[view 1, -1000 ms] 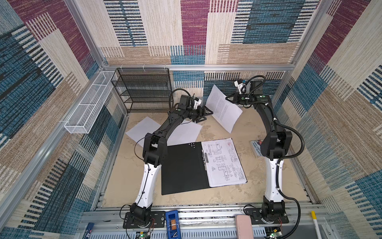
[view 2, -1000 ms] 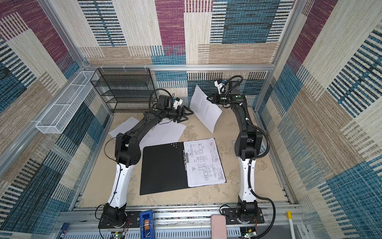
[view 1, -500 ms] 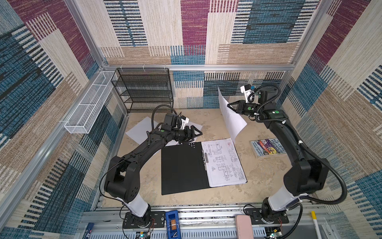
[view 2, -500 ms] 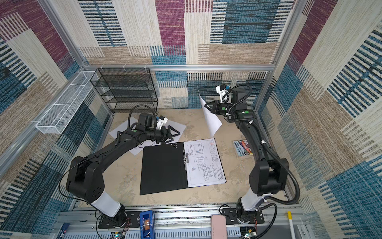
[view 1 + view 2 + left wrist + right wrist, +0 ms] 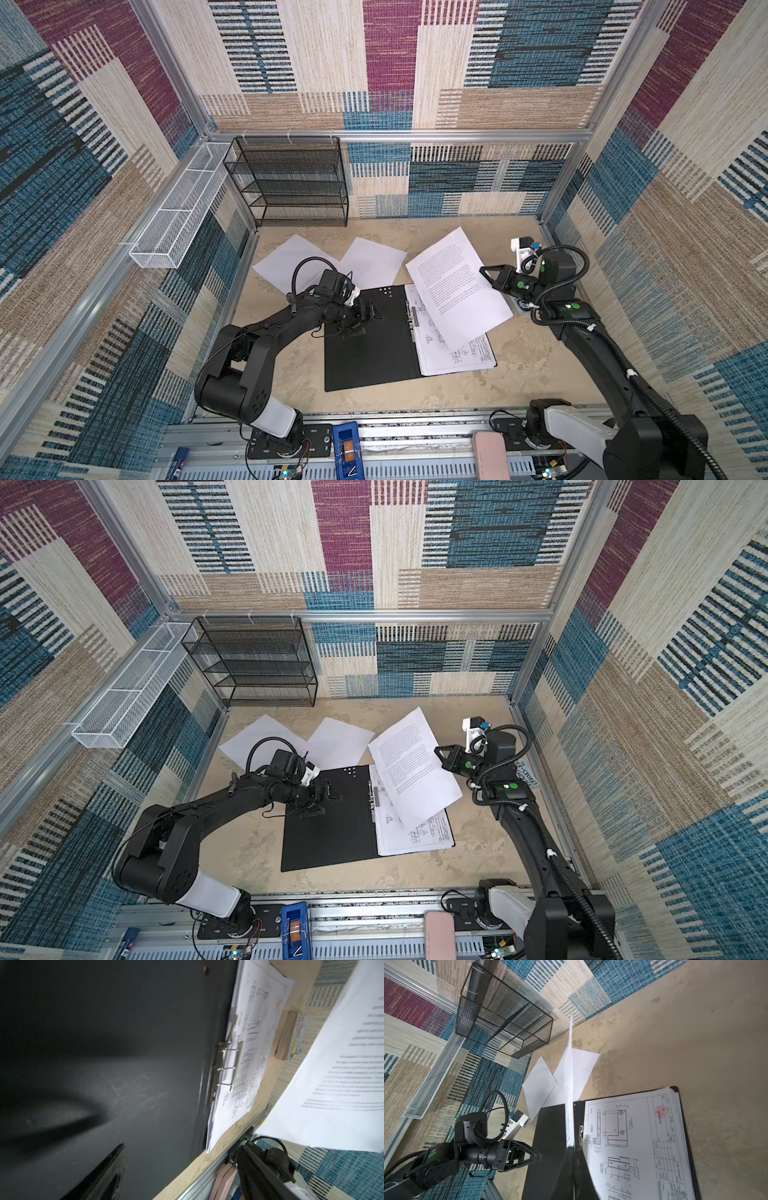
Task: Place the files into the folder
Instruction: 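Carry the sheet over the folder with right gripper while left moves to clip, then lower the text sheet under the clip with the right gripper while left holds clip open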
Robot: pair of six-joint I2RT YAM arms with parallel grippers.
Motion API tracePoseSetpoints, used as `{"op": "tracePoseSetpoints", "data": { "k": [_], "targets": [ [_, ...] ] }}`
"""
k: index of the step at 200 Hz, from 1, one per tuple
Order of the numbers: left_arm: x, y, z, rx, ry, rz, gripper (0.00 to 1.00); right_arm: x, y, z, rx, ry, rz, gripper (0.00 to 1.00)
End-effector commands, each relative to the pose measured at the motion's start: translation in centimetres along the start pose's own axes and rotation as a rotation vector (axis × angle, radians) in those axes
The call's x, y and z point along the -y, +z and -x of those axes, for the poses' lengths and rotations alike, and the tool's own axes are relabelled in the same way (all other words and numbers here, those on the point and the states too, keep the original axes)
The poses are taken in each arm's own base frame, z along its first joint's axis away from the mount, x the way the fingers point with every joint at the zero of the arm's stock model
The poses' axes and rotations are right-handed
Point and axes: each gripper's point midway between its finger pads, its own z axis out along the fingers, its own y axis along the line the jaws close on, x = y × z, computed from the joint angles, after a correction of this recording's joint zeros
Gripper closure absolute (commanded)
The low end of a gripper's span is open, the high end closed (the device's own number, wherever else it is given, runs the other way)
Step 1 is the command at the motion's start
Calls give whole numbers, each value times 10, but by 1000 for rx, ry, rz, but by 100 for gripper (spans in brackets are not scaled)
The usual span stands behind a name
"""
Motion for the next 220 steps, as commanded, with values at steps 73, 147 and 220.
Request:
{"op": "tracePoseSetpoints", "data": {
  "k": [73, 147, 220],
  "targets": [
    [-36, 24, -19, -108, -101, 65, 18, 62, 5, -65, 92, -87, -37, 100],
    [-49, 25, -25, -128, -121, 114, 18, 80, -1, -66, 180, -66, -99, 100],
    [-50, 27, -25, -134, -125, 120, 18, 81, 9, -73, 150, -38, -56, 100]
  ]
}}
